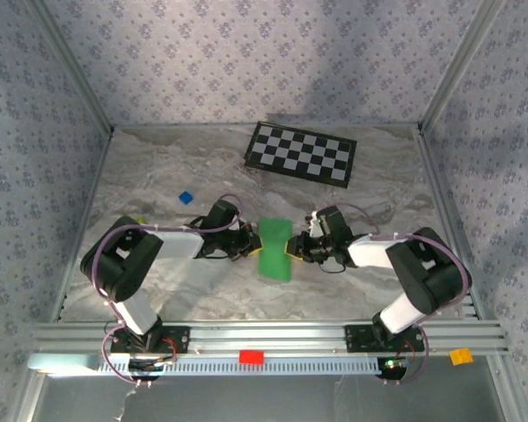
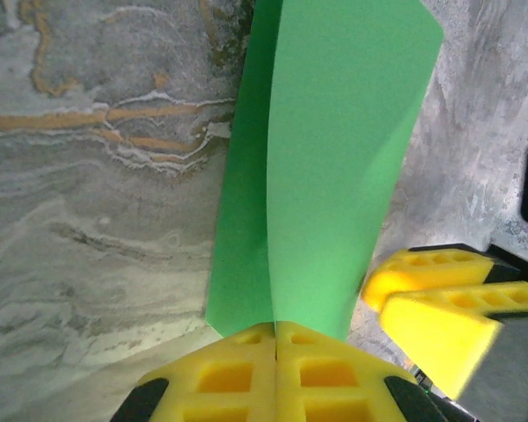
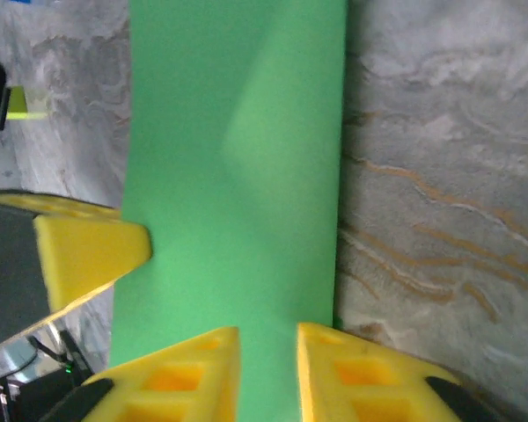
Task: Fold a paper plane with a square sheet of paper (pick it up from the middle)
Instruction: Third fold the triangle at the center of the table.
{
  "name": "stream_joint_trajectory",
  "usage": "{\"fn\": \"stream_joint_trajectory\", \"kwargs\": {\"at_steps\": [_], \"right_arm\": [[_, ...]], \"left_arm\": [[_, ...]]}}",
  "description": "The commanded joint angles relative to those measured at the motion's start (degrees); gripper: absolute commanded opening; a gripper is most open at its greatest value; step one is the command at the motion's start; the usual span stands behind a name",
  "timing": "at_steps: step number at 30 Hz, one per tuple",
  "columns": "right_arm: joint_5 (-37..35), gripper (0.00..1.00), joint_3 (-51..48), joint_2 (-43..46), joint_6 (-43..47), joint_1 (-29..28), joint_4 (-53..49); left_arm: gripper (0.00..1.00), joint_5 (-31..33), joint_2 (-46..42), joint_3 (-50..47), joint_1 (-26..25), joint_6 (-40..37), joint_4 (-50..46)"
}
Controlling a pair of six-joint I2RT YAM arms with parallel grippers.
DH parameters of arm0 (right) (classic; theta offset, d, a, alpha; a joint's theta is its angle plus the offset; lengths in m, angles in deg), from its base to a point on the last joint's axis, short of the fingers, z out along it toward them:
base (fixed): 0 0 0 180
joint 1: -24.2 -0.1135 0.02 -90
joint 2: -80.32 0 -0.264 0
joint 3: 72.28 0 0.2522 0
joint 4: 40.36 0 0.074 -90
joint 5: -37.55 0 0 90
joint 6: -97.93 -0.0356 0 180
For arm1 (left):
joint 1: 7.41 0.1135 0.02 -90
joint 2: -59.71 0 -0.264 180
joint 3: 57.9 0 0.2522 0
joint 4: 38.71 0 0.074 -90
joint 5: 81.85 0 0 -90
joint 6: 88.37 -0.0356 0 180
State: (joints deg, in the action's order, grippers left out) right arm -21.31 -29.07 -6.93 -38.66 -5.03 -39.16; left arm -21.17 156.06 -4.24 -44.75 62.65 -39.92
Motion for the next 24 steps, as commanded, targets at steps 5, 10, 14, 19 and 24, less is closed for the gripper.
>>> {"fn": "stream_joint_trajectory", "kwargs": {"at_steps": [5, 10, 14, 19, 24], "right_arm": [[-8.9, 0.52, 0.8, 14.0, 9.6, -4.2, -11.9], [-22.8, 0.55, 0.8, 20.9, 21.2, -16.3, -13.0], [-37.0, 0.62, -1.2, 21.9, 34.1, -29.6, -7.0], [-50.2, 0.62, 0.7, 15.9, 43.9, -40.5, -2.6], [-60.2, 0.63, 3.3, 7.8, 47.6, -45.7, -1.3]], "left_arm": [[0.02, 0.3, -4.4, -0.7, 0.1, 2.2, -3.2], [0.02, 1.7, -6.0, -1.6, 0.1, 3.8, -3.6], [0.02, 1.8, -6.2, -1.6, 0.1, 4.3, -3.6], [0.02, 1.8, -6.0, -1.6, 0.1, 4.4, -3.4], [0.02, 1.8, -5.8, -1.7, 0.0, 4.4, -3.1]]}}
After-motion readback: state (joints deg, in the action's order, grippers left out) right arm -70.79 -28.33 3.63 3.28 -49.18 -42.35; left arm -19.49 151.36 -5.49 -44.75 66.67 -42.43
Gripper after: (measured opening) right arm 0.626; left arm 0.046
